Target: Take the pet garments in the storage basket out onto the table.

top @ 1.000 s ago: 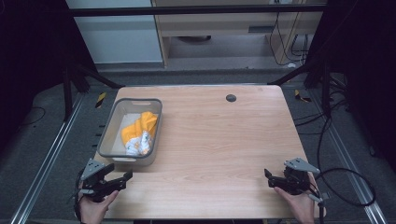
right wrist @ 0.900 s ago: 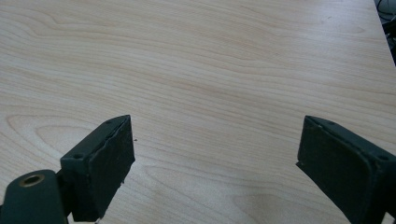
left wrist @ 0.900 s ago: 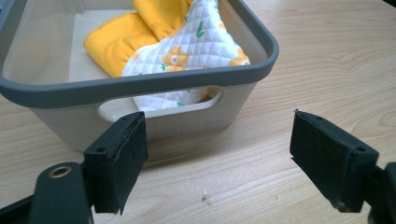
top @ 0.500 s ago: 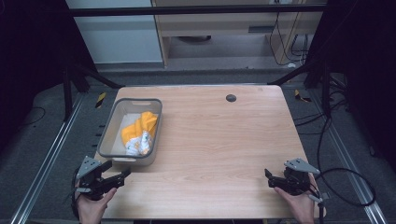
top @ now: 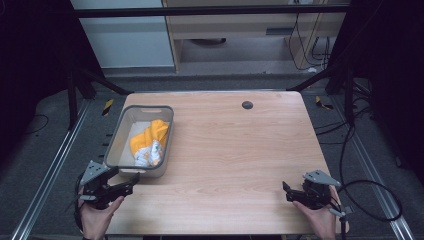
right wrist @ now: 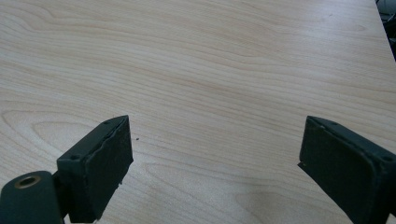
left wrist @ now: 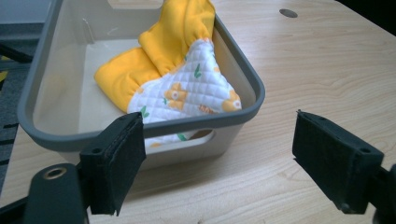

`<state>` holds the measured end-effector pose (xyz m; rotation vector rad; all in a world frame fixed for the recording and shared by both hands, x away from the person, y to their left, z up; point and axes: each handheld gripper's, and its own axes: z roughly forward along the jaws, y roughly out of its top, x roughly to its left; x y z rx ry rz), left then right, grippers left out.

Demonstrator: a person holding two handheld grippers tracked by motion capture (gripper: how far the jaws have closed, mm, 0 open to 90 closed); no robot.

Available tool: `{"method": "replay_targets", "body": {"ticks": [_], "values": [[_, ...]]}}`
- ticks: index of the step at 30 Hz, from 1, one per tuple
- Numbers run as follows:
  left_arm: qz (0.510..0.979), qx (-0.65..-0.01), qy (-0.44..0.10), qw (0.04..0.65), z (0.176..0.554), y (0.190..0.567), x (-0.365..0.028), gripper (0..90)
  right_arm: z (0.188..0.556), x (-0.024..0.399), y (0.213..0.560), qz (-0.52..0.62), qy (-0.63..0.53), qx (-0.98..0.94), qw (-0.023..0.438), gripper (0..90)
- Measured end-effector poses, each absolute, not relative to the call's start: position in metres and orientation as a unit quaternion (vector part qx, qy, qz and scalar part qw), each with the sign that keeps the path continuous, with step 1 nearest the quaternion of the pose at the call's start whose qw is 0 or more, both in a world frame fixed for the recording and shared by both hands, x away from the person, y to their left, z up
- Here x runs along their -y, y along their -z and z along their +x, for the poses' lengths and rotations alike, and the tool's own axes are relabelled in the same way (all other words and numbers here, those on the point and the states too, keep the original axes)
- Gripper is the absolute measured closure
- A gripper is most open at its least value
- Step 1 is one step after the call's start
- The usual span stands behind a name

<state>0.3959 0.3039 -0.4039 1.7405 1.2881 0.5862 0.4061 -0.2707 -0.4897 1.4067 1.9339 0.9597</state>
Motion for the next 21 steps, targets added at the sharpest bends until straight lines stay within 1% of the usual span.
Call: {"method": "replay_targets", "body": {"ticks": [10, 21], "values": [[0.702, -0.505, -0.240, 0.441, 0.410, 0.385, -0.301, 15.8, 0.407, 0.271, 0.490, 0.526, -0.355, -0.720, 0.280, 9.5], [0.710, -0.502, -0.230, 0.437, 0.428, 0.383, -0.298, 16.6, 0.407, 0.269, 0.491, 0.524, -0.352, -0.723, 0.280, 9.4]]}}
